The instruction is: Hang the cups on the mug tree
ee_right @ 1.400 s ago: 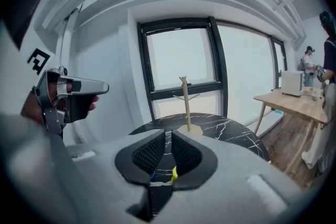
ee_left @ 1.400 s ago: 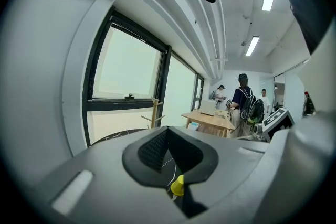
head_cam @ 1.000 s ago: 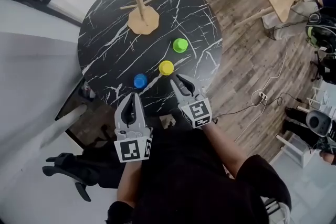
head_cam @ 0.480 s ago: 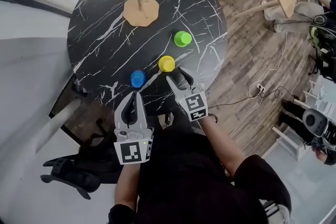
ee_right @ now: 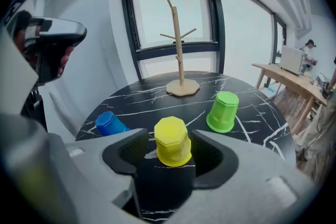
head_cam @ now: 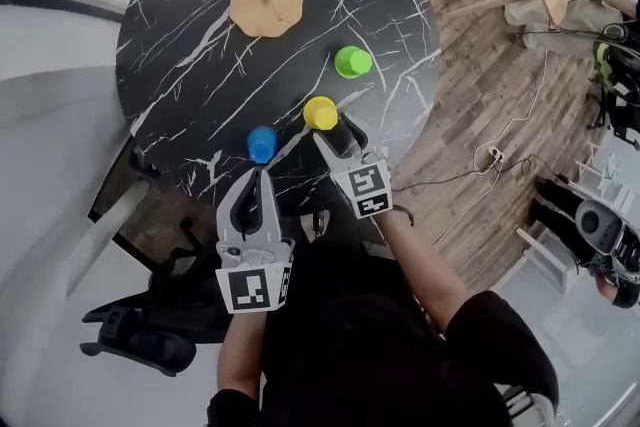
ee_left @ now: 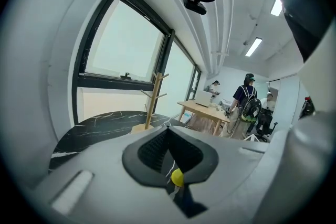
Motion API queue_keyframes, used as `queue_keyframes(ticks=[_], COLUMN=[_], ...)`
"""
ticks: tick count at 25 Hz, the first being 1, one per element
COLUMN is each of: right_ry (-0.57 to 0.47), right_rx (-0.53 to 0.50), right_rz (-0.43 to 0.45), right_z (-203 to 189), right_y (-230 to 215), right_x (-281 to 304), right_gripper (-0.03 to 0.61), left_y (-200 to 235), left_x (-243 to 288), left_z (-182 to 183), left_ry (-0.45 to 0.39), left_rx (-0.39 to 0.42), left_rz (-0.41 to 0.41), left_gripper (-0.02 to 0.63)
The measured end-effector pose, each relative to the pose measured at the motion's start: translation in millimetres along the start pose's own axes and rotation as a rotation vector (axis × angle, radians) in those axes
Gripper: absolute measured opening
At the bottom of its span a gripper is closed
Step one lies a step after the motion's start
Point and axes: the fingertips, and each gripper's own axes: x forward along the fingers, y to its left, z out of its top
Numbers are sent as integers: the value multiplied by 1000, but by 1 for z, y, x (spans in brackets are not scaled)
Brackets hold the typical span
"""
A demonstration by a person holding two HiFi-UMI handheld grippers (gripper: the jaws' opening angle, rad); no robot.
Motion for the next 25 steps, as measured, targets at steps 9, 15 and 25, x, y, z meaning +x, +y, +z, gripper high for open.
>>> queue_keyframes(ticks=[9,15,25], right_ry=[3,-12,-44], right_rx=[-28,-24,-15], right_rz=[-27,-51,-66], right_z=[-4,-2,10], right_y=[-1,-3,-8], right_x=[17,14,3], right_gripper=[250,218,212], left_y=[11,13,2], left_x=[0,-2,-2], left_z=[-6,-3,12], left_ry=[7,1,-21], left_rx=[-6,-7,1], left_rz=[-4,-12,-28], left_gripper=[2,2,1])
